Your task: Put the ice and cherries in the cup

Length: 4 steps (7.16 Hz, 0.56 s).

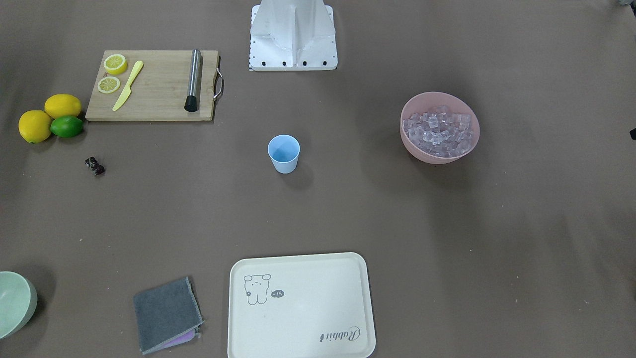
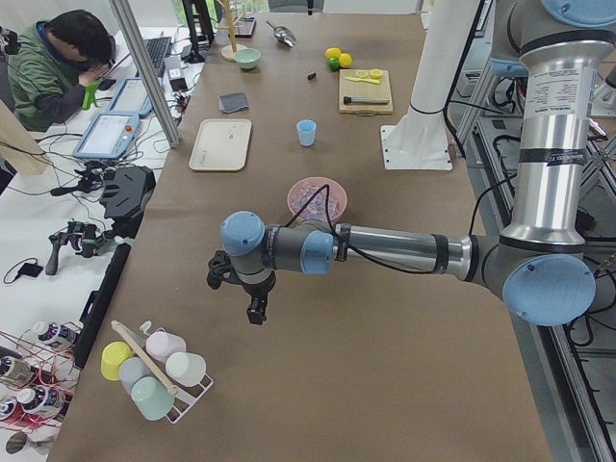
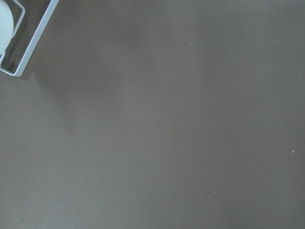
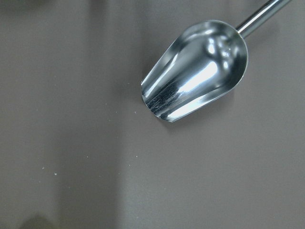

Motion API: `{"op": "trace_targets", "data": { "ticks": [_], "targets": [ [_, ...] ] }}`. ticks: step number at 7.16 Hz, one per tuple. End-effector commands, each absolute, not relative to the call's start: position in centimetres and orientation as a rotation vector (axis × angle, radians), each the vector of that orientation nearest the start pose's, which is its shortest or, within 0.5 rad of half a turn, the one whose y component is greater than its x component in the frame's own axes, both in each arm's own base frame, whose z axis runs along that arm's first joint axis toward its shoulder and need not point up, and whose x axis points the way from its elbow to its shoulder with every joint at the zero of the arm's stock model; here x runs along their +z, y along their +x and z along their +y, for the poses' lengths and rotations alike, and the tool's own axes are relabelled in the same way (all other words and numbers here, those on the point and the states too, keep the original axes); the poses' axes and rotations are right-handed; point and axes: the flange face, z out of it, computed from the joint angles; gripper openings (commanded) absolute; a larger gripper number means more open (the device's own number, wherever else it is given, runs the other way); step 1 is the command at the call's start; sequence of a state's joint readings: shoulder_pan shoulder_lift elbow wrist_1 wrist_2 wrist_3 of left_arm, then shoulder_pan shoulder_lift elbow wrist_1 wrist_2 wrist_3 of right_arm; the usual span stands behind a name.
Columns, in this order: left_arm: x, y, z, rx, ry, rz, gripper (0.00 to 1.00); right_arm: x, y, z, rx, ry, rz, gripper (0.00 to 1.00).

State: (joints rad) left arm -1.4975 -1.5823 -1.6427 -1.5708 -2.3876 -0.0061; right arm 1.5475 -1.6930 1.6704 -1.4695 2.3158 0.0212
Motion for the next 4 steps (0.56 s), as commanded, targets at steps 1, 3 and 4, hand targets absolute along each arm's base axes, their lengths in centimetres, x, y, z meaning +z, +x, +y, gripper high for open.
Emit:
{"op": "trace_targets", "data": {
  "ticks": [1, 3, 4],
  "targets": [
    [60.75, -3.25, -50.41, 0.088, 0.067, 0.814, 0.98, 65.40, 6.51, -44.66, -0.014, 0.075, -0.746, 1.00],
    [60.04, -2.99, -50.91, 0.100, 0.080, 0.814, 0.98, 65.27, 6.55, -44.69, -0.016, 0.080, -0.740, 1.00],
    [59.84, -2.91, -51.05, 0.102, 0.083, 0.813, 0.98, 65.32, 6.53, -44.62, -0.022, 0.081, -0.743, 1.00]
  ]
}}
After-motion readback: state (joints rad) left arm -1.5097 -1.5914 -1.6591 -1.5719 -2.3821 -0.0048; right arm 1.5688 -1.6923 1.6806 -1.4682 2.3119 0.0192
